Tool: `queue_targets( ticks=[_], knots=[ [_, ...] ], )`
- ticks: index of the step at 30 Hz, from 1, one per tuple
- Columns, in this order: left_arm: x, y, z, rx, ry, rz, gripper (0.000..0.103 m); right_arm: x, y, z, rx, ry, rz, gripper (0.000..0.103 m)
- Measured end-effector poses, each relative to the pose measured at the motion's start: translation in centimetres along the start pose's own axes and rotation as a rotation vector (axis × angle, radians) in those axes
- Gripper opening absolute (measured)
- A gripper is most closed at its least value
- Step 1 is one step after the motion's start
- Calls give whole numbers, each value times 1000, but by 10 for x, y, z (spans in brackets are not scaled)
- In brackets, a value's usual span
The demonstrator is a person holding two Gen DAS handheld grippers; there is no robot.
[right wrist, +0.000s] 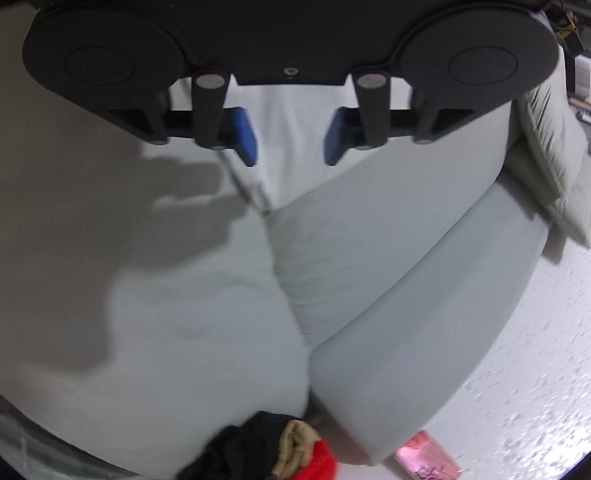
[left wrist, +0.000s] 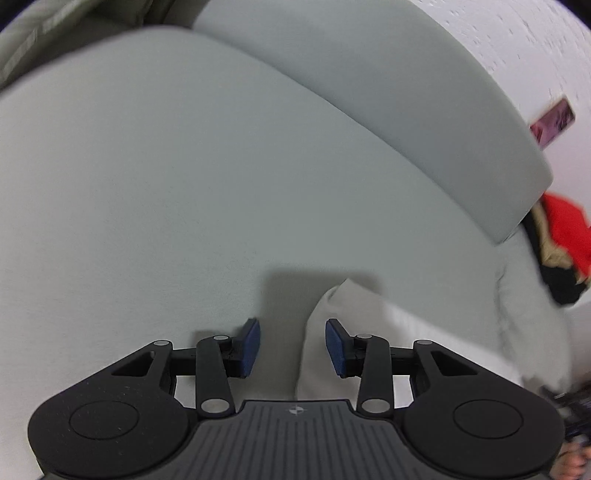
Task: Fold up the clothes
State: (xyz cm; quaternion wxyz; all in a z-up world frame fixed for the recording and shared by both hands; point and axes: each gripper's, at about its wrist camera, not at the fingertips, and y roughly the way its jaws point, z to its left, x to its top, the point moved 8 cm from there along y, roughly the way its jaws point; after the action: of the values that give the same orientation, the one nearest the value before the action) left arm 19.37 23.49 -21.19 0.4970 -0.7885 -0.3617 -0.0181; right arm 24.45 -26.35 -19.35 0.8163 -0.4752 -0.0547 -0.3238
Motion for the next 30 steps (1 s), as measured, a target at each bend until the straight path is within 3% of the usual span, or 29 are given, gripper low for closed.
queue_targets(
  ticks=[3, 12, 15, 18, 21, 26, 30],
  knots=[
    [-1, 9, -2, -77, -19, 18, 37, 9, 14, -12, -13, 22, -17, 38],
    [-7, 20, -11, -146, -44, 56, 37, 17, 61, -15, -25, 60, 95, 34],
    [-2, 15, -14, -155, -56, 56, 37, 18, 60, -23, 63, 220, 116, 34],
    [-3, 11, -15, -147, -44, 52, 38, 12, 58, -33, 135, 351, 190, 30],
    [-3, 10, -16, -139, -34, 46, 38, 5, 59, -35, 134, 331, 256, 27],
    [-3, 7, -14, -131, -47, 44, 39, 2, 71, -32, 250, 399, 242, 28],
    [-3, 8, -14, -126, -53, 42, 39, -1, 76, -33, 259, 426, 203, 19]
  ],
)
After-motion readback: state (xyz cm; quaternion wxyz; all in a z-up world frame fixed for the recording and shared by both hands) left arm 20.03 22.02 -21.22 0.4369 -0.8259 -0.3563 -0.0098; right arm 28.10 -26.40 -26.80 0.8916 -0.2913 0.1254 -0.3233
